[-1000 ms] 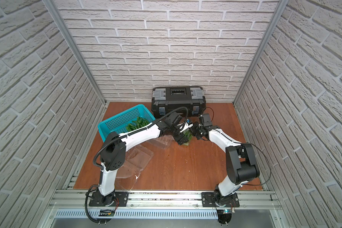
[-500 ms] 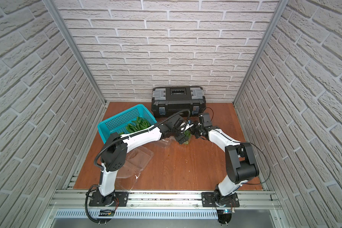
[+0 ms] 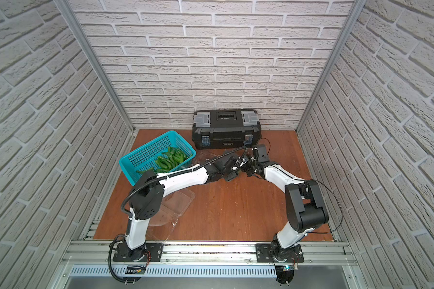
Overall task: Take small green peppers out of containers
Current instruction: Open the packing box at the center of the board.
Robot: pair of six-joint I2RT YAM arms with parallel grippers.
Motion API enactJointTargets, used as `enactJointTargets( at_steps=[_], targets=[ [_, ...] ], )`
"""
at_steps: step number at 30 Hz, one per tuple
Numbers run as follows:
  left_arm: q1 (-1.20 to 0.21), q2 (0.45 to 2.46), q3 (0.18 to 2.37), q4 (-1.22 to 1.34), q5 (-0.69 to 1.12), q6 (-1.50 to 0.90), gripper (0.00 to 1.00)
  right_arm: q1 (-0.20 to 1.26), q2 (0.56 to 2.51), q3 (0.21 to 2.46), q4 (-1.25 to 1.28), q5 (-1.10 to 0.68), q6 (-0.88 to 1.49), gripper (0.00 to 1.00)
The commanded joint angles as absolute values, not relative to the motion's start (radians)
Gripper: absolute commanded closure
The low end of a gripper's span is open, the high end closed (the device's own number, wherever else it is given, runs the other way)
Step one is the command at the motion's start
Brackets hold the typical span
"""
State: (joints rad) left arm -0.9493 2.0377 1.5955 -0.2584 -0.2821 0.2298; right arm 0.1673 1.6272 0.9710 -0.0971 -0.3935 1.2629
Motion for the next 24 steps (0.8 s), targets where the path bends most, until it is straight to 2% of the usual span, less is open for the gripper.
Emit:
enactJointTargets(
  at_steps=[1, 7, 11, 14, 19, 21, 24],
  targets=[
    [-0.932, 2.037, 1.581, -0.213, -0.357, 0.244, 0.46, 0.181, 1.607, 0.965, -0.156, -0.45, 1.213, 0.94],
    [-0.931, 2.041, 1.58, -0.22, -0.322, 0.235, 0.79, 0.18, 1.594, 0.976, -0.216, -0.421, 1.159, 0.93],
    [-0.927, 2.042, 1.581, -0.221, -0.309, 0.224, 0.93, 0.181, 1.583, 0.99, -0.256, -0.4, 1.117, 0.89],
    [-0.924, 2.042, 1.585, -0.225, -0.302, 0.211, 1.0, 0.181, 1.571, 1.004, -0.293, -0.38, 1.082, 0.79],
    [-0.922, 2.044, 1.586, -0.231, -0.286, 0.201, 1.0, 0.181, 1.543, 1.036, -0.351, -0.353, 1.014, 0.6],
    [-0.92, 2.045, 1.588, -0.233, -0.281, 0.195, 1.0, 0.181, 1.529, 1.049, -0.374, -0.341, 0.984, 0.56],
    [-0.917, 2.046, 1.595, -0.24, -0.269, 0.183, 1.0, 0.181, 1.502, 1.057, -0.405, -0.321, 0.938, 0.54]
  ],
)
